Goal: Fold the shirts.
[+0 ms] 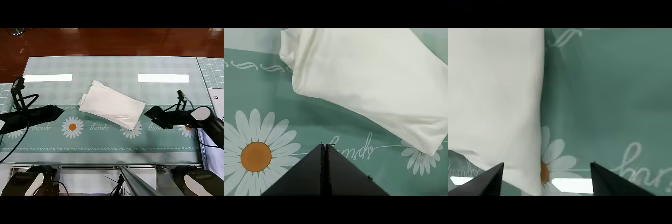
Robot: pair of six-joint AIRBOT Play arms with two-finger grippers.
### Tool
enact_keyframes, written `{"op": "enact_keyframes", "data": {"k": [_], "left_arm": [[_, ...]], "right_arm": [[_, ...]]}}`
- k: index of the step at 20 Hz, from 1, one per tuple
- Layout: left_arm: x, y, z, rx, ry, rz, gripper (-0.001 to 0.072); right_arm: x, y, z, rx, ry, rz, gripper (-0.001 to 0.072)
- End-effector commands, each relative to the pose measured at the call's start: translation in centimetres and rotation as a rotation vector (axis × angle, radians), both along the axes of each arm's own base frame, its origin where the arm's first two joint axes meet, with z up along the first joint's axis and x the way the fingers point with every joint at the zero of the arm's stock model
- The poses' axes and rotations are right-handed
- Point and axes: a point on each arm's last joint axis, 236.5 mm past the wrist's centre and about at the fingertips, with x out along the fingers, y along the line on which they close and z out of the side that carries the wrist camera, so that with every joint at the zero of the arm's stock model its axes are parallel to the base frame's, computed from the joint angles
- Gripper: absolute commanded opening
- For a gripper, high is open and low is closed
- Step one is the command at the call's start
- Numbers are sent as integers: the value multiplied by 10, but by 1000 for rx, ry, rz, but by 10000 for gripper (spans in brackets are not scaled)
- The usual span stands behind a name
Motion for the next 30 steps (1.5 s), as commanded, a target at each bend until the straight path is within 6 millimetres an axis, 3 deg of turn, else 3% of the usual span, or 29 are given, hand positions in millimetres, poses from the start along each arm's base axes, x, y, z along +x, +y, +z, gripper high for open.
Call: {"op": "enact_keyframes", "data": {"k": [1, 4, 6, 8, 9, 10, 11, 13, 15, 17, 20, 23, 26, 29, 30], "left_arm": [[1, -2, -14, 1, 50, -6, 24], [-2, -10, -19, 2, 68, -37, 24], [-3, -17, -21, 4, 71, -59, 25], [-1, -23, -19, 5, 51, -74, 25], [0, -26, -18, 4, 41, -81, 25], [0, -29, -17, 5, 35, -89, 25], [-1, -30, -17, 5, 35, -94, 25], [-2, -31, -17, 5, 36, -97, 25], [-2, -31, -18, 5, 36, -96, 25], [-2, -31, -18, 5, 36, -96, 25], [-2, -32, -18, 5, 37, -102, 25], [-3, -32, -18, 5, 37, -102, 25], [-3, -32, -18, 5, 37, -102, 25], [-2, -32, -18, 5, 36, -102, 25], [-2, -32, -18, 5, 36, -102, 25]], "right_arm": [[1, 35, -22, 164, 91, 74, 619], [17, 52, -27, 235, 123, 113, 613], [23, 66, -31, 231, 130, 158, 547], [29, 87, -33, 219, 121, 232, 525], [33, 95, -31, 211, 111, 275, 377], [38, 100, -24, 203, 91, 337, 75], [46, 103, -10, 197, 52, 391, 35], [69, 111, 47, 195, -74, 489, 35], [95, 117, 134, 173, -260, 560, 35], [104, 114, 214, 120, -430, 642, 35], [125, 59, 282, -123, -507, 556, 35], [125, -13, 324, -240, -494, 415, 35], [100, -95, 335, -325, -390, 228, 35], [56, -179, 338, -441, -266, 15, 35], [43, -198, 342, -458, -251, -68, 35]]}}
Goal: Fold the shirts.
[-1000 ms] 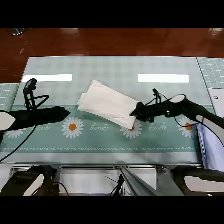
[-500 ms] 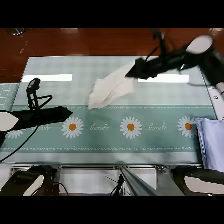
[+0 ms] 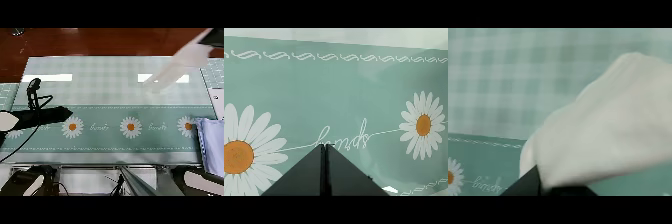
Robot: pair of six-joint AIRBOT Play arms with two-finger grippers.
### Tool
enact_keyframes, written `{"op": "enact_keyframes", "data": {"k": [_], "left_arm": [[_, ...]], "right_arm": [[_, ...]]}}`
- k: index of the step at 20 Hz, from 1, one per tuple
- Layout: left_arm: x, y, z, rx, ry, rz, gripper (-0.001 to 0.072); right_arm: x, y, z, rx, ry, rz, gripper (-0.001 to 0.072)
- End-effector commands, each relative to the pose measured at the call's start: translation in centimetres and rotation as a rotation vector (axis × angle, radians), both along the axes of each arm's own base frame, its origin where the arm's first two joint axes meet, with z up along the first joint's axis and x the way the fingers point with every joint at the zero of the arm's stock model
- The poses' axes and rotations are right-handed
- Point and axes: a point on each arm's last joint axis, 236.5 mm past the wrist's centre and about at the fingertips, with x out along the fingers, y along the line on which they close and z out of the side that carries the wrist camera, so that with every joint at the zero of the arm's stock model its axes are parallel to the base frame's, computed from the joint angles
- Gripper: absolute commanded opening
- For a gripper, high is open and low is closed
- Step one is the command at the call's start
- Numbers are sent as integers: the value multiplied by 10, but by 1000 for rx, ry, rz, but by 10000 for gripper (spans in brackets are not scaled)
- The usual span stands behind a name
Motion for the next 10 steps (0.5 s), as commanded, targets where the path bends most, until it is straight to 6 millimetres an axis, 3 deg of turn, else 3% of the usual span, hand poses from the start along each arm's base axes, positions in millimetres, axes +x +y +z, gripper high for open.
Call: {"op": "enact_keyframes", "data": {"k": [1, 4, 7, 10], "left_arm": [[0, 0, 0, 0, 0, 0, 25], [0, 0, 0, 0, 0, 0, 25], [0, 0, 0, 0, 0, 0, 25], [0, 0, 0, 0, 0, -1, 25]], "right_arm": [[-63, -88, 5, -71, 81, -330, 35], [-114, -124, -12, -69, 138, -540, 35], [-170, -140, -40, -57, 215, -740, 35], [-245, -164, -67, -178, 322, -1000, 36]]}}
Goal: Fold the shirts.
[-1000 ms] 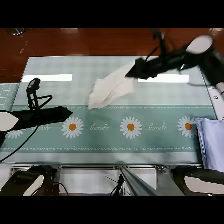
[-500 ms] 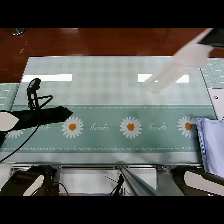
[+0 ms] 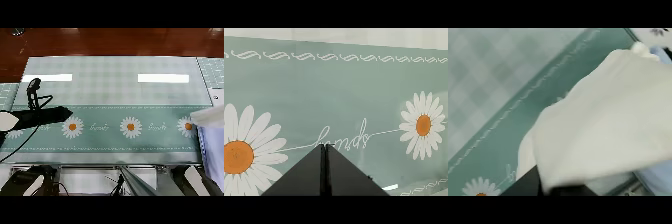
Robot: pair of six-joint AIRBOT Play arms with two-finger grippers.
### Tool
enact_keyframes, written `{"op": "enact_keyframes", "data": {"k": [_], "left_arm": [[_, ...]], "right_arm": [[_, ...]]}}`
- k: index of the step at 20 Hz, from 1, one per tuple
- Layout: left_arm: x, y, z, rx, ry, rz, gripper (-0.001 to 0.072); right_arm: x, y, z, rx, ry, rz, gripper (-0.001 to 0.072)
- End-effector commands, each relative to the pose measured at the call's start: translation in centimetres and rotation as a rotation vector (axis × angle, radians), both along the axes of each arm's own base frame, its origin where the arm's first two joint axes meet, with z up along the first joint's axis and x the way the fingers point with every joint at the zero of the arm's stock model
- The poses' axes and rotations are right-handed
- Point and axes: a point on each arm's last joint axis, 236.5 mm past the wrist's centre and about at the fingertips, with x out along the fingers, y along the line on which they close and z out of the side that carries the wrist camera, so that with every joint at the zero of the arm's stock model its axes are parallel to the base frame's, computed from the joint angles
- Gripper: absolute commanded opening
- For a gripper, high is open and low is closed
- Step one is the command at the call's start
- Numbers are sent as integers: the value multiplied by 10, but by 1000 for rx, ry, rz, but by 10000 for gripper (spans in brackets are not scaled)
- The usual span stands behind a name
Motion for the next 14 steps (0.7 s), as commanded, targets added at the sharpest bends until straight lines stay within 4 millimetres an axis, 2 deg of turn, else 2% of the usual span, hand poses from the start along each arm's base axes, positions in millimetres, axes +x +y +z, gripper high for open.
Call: {"op": "enact_keyframes", "data": {"k": [1, 3, 4, 5, 6, 7, 9, 10, 11, 12, 13, 14], "left_arm": [[0, 0, 0, 0, 1, -1, 25], [0, 0, 0, 0, 1, -1, 25], [0, 0, 0, 1, 0, 0, 25], [1, 0, 0, 0, -3, 1, 25], [2, 0, 1, 0, -7, 4, 25], [3, 1, 1, 0, -12, 7, 25], [12, 3, 6, 5, -53, 21, 25], [20, 5, 12, 17, -95, 15, 25], [30, 7, 23, 23, -140, 21, 25], [43, 10, 38, 22, -177, 36, 25], [59, 14, 60, 18, -221, 53, 25], [76, 16, 85, 14, -268, 65, 25]], "right_arm": [[-104, -32, -32, -139, 202, -337, 37], [-168, -47, -39, -262, 383, -466, 55], [-190, -50, -42, -285, 437, -550, 204], [-196, -51, -45, -290, 444, -594, 413], [-184, -50, -51, -268, 420, -551, 575], [-172, -51, -56, -247, 407, -492, 622], [-149, -53, -68, -190, 395, -406, 620], [-130, -51, -76, -144, 365, -341, 618], [-107, -47, -83, -90, 315, -272, 591], [-73, -40, -86, -22, 224, -191, 446], [-35, -30, -84, 52, 104, -124, 370], [14, -14, -72, 143, -74, -40, 367]]}}
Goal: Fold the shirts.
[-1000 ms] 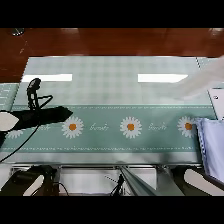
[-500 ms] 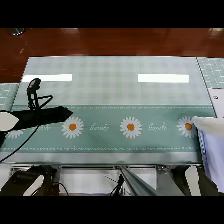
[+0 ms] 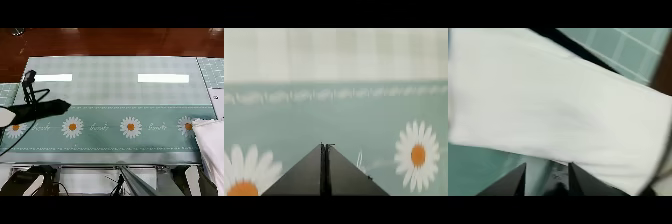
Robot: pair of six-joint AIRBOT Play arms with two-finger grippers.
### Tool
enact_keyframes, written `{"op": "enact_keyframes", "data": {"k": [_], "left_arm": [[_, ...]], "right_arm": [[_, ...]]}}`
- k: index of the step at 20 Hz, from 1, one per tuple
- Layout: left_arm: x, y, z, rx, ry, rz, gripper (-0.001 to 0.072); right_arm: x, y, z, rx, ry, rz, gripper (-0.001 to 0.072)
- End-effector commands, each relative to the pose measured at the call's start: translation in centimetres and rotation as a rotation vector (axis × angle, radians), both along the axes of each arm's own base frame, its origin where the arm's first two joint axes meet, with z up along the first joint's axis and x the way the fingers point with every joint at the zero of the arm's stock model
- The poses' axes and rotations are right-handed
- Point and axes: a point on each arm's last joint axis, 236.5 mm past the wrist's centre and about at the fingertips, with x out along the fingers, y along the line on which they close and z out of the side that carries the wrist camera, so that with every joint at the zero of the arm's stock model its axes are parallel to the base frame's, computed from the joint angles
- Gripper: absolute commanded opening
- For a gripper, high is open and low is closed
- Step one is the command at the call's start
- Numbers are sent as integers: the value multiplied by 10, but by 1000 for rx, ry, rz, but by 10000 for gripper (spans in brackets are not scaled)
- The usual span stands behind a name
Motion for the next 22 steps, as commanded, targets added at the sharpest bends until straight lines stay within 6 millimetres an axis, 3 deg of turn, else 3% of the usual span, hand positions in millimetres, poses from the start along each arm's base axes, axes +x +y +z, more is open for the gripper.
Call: {"op": "enact_keyframes", "data": {"k": [1, 3, 5, 6, 7, 9, 10, 12, 14, 15, 17, 22], "left_arm": [[52, 8, 75, -2, -170, 32, 25], [85, -3, 139, -12, -266, -3, 25], [103, -29, 187, -10, -325, -93, 24], [107, -43, 199, 9, -343, -156, 24], [110, -54, 200, 31, -332, -204, 24], [111, -59, 168, 104, -238, -247, 24], [112, -50, 138, 150, -147, -221, 23], [109, -27, 70, 238, 19, -155, 24], [98, -4, 4, 327, 158, -132, 24], [92, 6, -18, 352, 222, -116, 24], [86, 17, -38, 352, 307, -87, 25], [88, 18, -39, 367, 290, -114, 25]], "right_arm": [[141, 46, 31, 229, -505, 257, 366], [210, 84, 69, 263, -718, 412, 366], [257, 138, 83, 243, -773, 623, 365], [274, 171, 80, 221, -759, 756, 156], [286, 203, 74, 195, -741, 883, 35], [300, 255, 46, 170, -670, 1042, 35], [303, 271, 23, 125, -588, 1118, 35], [305, 272, -35, 29, -362, 1173, 35], [301, 255, -90, -3, -137, 1135, 35], [298, 248, -110, 15, -66, 1102, 36], [296, 240, -131, 44, -5, 1075, 36], [294, 238, -134, 50, 15, 1075, 36]]}}
